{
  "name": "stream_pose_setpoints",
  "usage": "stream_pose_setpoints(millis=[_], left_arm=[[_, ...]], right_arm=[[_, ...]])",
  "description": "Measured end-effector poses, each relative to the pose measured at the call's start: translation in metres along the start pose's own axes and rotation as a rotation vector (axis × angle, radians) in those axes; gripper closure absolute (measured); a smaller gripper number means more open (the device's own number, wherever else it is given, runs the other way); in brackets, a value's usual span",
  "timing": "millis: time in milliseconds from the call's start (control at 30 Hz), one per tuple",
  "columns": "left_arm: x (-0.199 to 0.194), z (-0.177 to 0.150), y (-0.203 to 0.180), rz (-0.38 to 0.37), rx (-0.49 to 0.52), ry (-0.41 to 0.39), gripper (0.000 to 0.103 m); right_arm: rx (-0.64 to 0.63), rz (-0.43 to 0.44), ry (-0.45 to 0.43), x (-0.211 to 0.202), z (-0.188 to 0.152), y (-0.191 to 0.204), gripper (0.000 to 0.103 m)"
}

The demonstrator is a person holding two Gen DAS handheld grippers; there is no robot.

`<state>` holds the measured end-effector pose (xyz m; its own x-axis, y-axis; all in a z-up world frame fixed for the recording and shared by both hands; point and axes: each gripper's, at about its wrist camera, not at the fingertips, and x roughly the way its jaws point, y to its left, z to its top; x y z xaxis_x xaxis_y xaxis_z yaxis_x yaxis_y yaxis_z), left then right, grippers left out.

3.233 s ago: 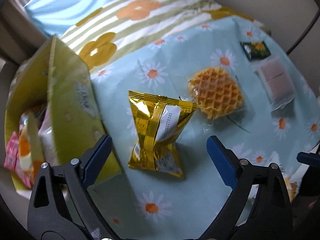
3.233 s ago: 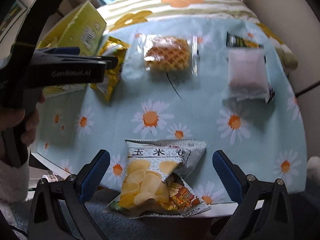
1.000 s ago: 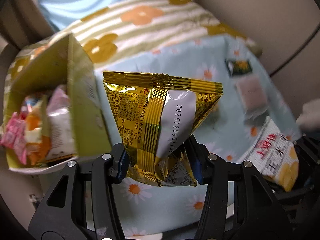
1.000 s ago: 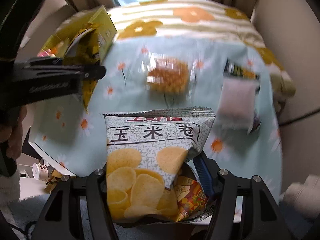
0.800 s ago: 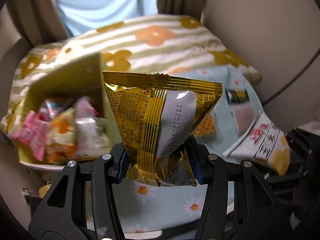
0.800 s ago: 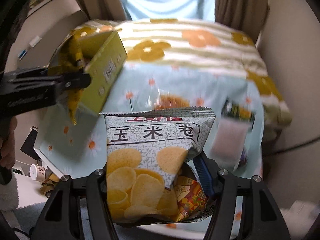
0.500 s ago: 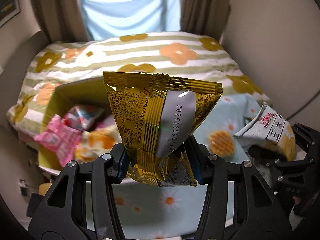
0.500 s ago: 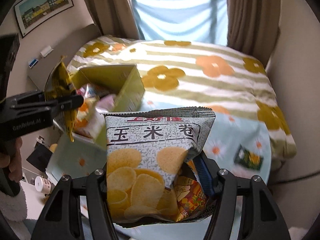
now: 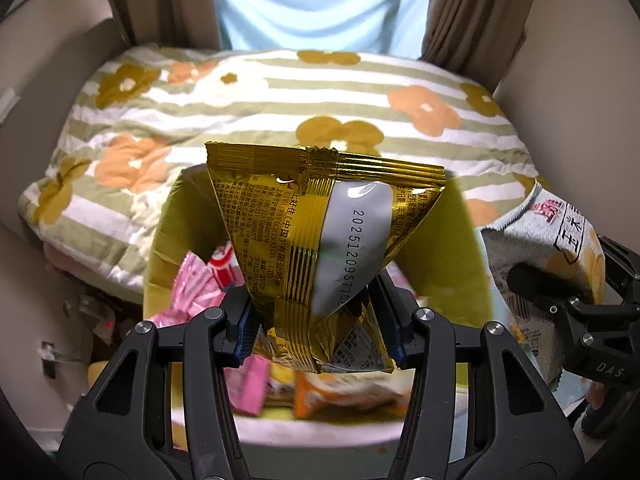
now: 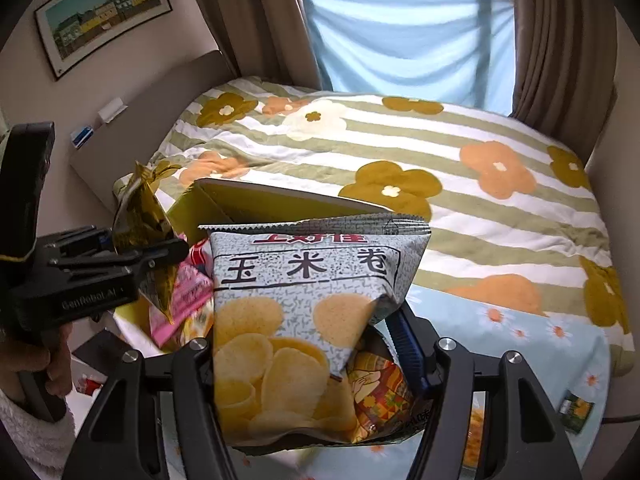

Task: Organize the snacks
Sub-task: 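Lift both bags and carry them over the box, then release the gold bag and corn chip bag into the box with both tools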

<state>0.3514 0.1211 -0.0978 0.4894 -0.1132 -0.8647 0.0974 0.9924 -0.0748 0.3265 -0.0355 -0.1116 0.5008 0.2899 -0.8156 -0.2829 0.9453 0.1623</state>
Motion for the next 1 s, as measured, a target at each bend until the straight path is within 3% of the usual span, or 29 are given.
stream_pose_setpoints(millis=[333,367,433,467,500,900,1000], left_arm=[[0.064,0.019,0.023,-0.112,0.054,0.115,0.056],[0.067,0.020,0.024,-0.116,0.056,0.122,0.052],[0.069,0.020,0.024,-0.121,0.063,0.128,0.029],[0.069,0.019,0.024,-0.113,0.070,0.121,0.007],[0.066,0.018,0.024,-0.103,0.075,0.101,0.000],[0.036,-0.011,0.051,-0.068,-0.001,0.065,0.000],[0.029,-0.016,0.056,-0.053,-0.024,0.053,0.000]], right_arm=[[0.113,-0.059,0.033,0.042,0.018,0.010,0.043],[0.121,-0.065,0.032,0.042,0.018,0.010,0.043],[0.136,-0.082,0.034,0.043,0.019,0.008,0.043],[0.140,-0.093,0.036,0.044,0.019,0.007,0.043],[0.143,-0.097,0.040,0.045,0.020,0.006,0.043],[0.148,-0.065,0.090,0.063,0.022,0.011,0.043],[0.140,-0.079,0.089,0.069,0.028,0.014,0.039]])
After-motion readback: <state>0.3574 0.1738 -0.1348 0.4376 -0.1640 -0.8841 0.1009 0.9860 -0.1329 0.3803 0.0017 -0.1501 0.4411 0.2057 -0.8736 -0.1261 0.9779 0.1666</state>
